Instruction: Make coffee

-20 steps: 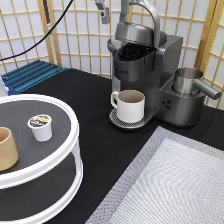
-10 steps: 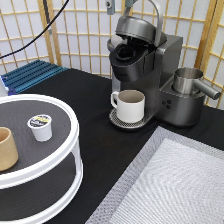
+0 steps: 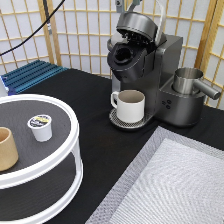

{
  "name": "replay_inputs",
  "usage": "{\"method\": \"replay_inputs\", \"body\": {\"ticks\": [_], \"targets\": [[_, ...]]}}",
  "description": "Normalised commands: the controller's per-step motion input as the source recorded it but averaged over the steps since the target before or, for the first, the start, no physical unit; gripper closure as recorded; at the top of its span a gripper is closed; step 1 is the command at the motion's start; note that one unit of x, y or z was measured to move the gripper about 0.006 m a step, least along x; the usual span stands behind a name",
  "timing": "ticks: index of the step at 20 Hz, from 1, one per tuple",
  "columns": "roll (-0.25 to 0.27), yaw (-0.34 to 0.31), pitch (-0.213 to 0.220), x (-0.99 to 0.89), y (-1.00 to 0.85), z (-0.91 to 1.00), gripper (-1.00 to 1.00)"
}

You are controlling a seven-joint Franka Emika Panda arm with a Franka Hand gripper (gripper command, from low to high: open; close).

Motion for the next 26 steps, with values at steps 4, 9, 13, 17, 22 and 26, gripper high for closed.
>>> {"method": "replay_inputs", "body": {"ticks": [4, 9, 13, 17, 22, 26], "targets": [[-0.061, -0.018, 0.003, 0.00, -0.69, 0.40, -1.00], [-0.076, 0.000, -0.004, -0.07, -1.00, 0.01, -1.00], [-0.082, 0.000, -0.026, -0.07, -1.00, -0.16, -1.00], [-0.005, 0.008, -0.004, 0.00, -0.97, -0.06, -1.00], [0.048, 0.000, 0.000, 0.01, -0.93, -0.09, -1.00], [0.138, 0.000, 0.000, 0.00, -0.97, -0.22, -1.00]]}}
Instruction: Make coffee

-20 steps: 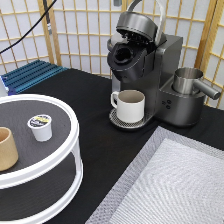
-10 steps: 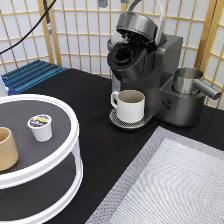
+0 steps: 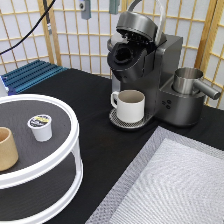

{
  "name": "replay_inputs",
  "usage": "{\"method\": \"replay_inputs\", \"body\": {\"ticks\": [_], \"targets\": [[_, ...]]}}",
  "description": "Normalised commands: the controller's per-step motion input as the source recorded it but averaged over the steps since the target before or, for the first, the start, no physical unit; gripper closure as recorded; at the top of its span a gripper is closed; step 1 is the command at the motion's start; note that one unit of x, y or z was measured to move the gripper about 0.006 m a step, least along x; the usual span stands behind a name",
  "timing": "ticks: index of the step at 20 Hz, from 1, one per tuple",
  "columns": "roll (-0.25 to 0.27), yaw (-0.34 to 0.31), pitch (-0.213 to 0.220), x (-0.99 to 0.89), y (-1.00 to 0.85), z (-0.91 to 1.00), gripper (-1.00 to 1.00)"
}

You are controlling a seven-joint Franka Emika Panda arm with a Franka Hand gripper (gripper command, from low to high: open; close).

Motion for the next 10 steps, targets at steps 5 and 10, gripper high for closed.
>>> {"method": "replay_inputs", "body": {"ticks": [5, 10], "targets": [[0.199, 0.000, -0.020, -0.08, -0.90, -0.46, -1.00], [0.231, -0.062, -0.047, -0.17, -0.64, -0.47, -1.00]]}}
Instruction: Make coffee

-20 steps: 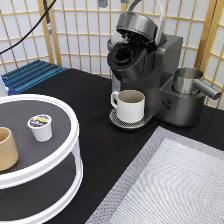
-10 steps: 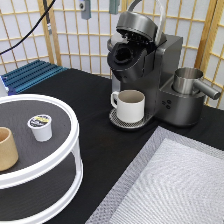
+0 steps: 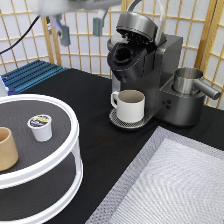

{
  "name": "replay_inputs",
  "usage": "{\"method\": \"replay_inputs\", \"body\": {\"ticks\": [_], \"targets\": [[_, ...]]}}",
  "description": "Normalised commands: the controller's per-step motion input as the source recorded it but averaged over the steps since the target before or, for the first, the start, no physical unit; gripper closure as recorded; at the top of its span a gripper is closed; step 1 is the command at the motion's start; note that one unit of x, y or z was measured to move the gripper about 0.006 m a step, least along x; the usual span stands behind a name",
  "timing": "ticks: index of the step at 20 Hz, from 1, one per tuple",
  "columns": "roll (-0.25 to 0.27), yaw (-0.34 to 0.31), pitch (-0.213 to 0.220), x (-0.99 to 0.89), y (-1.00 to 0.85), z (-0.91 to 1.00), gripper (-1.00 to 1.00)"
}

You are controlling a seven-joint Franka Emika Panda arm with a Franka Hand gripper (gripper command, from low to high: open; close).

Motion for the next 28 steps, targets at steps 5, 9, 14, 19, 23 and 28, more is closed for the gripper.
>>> {"method": "replay_inputs", "body": {"ticks": [5, 9, 14, 19, 23, 28], "targets": [[0.070, -0.284, -0.051, -0.22, -0.15, -0.21, -1.00], [0.002, -0.367, -0.037, -0.03, -0.02, -0.14, -1.00], [-0.022, -0.374, -0.012, 0.00, 0.00, -0.18, -1.00], [-0.126, -0.306, -0.011, -0.18, -0.11, -0.40, -1.00], [-0.179, -0.230, -0.005, -0.44, -0.16, -0.40, -1.00], [-0.188, -0.187, -0.003, -0.52, -0.23, -0.37, -1.00]]}}
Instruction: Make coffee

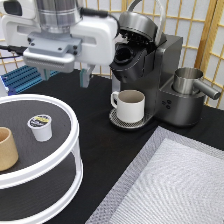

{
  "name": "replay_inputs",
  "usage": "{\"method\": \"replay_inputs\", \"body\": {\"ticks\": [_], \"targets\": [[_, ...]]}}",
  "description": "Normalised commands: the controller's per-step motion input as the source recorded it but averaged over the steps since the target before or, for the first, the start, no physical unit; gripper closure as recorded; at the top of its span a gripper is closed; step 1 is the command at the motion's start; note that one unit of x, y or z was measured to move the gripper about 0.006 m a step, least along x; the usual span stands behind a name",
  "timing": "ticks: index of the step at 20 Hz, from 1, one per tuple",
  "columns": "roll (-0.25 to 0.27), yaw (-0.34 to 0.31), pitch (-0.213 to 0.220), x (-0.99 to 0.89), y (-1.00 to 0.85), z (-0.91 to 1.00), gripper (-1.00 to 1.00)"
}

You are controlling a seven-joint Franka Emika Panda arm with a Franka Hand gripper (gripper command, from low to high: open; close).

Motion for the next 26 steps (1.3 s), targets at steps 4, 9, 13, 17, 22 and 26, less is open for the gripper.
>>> {"method": "replay_inputs", "body": {"ticks": [4, 9, 13, 17, 22, 26], "targets": [[-0.179, -0.140, -0.076, -0.52, -0.32, -0.32, -1.00], [-0.138, -0.094, -0.191, -0.57, -0.31, -0.23, -1.00], [-0.114, -0.053, -0.286, -0.56, -0.11, -0.24, -1.00], [-0.049, 0.000, -0.210, -0.39, 0.00, -0.27, -1.00], [-0.007, 0.001, -0.059, -0.39, 0.12, -0.26, -1.00], [0.000, 0.003, 0.000, -0.44, 0.07, -0.29, -1.00]]}}
